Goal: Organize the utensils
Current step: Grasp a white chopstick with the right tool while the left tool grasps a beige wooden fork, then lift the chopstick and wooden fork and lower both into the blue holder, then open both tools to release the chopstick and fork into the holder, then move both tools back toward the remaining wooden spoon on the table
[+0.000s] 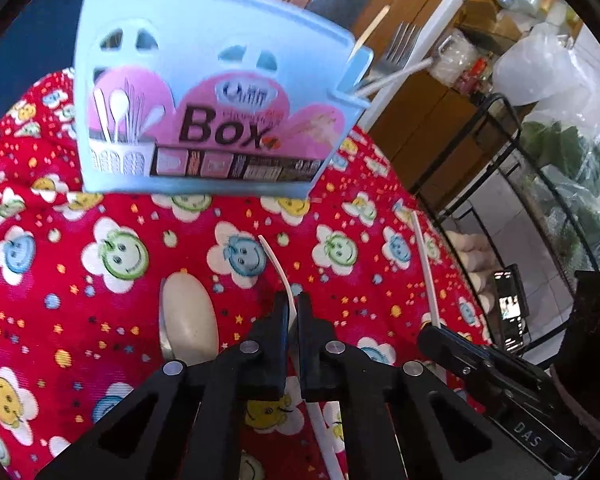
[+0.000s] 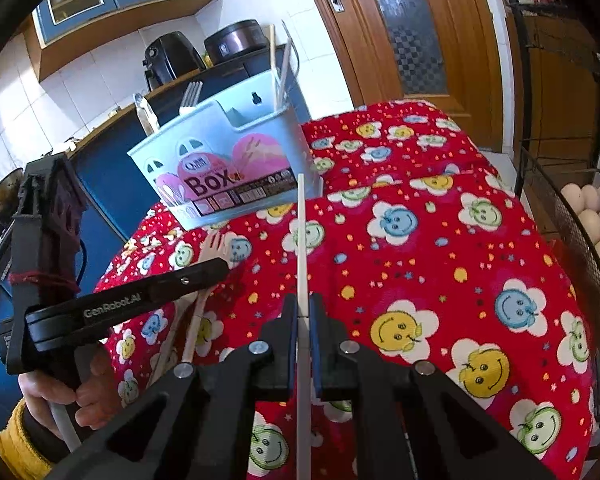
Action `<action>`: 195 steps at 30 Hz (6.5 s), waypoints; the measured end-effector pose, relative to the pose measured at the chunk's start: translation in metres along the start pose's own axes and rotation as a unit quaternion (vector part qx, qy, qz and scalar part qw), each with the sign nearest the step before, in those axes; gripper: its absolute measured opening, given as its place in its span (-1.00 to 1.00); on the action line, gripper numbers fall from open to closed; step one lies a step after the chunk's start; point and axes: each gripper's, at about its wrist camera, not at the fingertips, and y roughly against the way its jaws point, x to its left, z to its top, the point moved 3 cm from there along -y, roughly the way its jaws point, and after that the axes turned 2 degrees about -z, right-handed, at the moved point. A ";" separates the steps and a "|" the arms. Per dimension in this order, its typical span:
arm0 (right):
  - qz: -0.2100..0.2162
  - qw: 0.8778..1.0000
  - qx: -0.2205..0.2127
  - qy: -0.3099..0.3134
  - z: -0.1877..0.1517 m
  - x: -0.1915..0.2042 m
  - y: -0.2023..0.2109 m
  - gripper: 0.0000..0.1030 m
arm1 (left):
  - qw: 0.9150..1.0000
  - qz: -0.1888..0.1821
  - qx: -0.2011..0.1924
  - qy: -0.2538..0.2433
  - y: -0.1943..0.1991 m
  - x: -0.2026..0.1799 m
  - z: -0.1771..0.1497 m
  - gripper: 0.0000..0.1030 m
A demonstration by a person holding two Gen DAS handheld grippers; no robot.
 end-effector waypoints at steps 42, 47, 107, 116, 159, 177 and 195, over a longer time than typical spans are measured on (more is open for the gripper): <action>0.027 0.990 -0.128 0.060 0.109 0.058 0.022 -0.86 | 0.941 0.120 -0.299 -0.106 0.155 0.000 0.137 -0.93; 0.029 0.989 -0.132 0.068 0.124 0.062 0.015 -0.86 | 0.924 0.142 -0.337 -0.114 0.158 -0.001 0.160 -0.93; 0.003 0.971 -0.229 0.062 0.169 0.062 -0.043 -0.35 | 0.907 0.191 -0.346 -0.144 0.088 0.018 0.157 -0.27; 0.011 0.973 -0.227 0.046 0.159 0.060 -0.012 -0.26 | 0.918 0.176 -0.331 -0.128 0.106 0.015 0.142 -0.24; 0.047 0.999 0.013 0.015 0.010 0.082 -0.033 -0.25 | 0.971 0.166 -0.171 -0.032 0.131 0.056 0.019 -0.19; 0.046 0.994 0.090 0.043 -0.024 0.109 -0.065 -0.48 | 0.973 0.160 -0.164 0.009 0.139 0.084 -0.002 -0.19; 0.075 0.992 0.101 0.011 -0.021 0.101 -0.069 -0.83 | 0.977 0.149 -0.151 0.026 0.132 0.093 -0.009 -0.19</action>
